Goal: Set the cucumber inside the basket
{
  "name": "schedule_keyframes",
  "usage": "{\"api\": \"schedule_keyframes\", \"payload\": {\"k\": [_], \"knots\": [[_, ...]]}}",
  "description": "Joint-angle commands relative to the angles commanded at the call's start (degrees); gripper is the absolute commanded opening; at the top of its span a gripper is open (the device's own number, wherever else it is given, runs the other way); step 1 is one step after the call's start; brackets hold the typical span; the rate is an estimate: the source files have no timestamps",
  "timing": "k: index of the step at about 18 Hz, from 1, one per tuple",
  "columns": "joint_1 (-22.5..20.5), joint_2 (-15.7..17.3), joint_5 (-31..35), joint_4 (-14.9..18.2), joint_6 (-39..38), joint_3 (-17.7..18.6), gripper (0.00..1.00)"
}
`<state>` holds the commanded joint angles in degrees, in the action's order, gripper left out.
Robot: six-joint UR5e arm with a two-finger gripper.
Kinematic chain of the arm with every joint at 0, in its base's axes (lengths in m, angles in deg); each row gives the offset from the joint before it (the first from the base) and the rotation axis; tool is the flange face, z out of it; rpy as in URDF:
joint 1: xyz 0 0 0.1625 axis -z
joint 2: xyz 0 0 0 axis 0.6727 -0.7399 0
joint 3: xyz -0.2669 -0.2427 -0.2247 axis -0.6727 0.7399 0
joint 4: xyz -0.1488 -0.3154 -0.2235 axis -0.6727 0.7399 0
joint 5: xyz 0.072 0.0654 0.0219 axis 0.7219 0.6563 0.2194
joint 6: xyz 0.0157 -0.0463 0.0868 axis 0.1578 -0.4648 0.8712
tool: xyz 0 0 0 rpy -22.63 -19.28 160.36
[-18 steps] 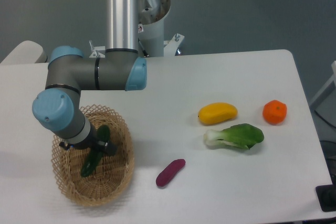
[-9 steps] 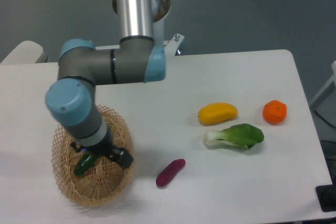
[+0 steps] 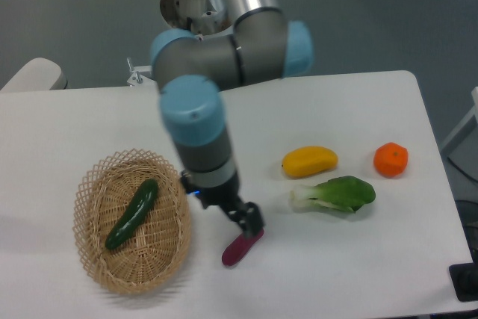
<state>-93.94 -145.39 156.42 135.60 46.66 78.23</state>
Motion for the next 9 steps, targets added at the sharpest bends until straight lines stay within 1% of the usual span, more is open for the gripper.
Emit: {"api": "schedule_keyframes", "payload": {"k": [3,6,8,9], "knots": [[-3.1,1.3,-0.1,2.3,9.0,-0.3,1.0],[-5.7,1.8,-0.3,2.9,17.3,0.1,1.0],[-6.9,1.9,-0.3,3.1,20.5,0.3,1.0],[-7.0,1.9,-0.4,3.1,20.9,0.4,1.0]]}}
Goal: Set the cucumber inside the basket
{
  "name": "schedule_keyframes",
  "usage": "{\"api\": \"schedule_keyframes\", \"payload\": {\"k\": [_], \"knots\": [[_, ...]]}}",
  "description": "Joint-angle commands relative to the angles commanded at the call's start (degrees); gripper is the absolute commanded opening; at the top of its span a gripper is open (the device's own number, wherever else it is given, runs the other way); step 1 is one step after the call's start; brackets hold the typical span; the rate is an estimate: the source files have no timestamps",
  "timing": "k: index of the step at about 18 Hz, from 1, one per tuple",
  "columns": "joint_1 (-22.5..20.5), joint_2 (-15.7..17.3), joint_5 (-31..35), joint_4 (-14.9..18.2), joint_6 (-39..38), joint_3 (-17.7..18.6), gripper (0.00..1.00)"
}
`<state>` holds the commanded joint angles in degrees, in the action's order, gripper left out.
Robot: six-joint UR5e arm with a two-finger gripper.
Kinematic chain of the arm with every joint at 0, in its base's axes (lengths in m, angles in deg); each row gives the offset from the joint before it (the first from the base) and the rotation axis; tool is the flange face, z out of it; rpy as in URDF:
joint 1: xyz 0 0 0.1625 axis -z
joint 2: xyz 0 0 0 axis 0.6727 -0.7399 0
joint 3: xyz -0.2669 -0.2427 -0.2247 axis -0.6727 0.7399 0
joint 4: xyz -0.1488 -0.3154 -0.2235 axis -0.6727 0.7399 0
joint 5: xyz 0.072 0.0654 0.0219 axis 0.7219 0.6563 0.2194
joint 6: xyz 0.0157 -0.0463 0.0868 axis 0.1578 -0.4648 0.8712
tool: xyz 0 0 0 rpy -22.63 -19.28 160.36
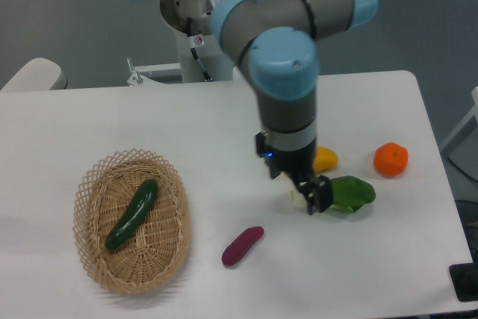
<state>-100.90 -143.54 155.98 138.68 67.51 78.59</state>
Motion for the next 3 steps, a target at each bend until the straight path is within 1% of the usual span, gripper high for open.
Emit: {"api": "schedule_keyframes", "payload": {"k": [3], "knots": [[-0.1,0.0,-0.4,0.0,0.0,0.0,1.0]]}}
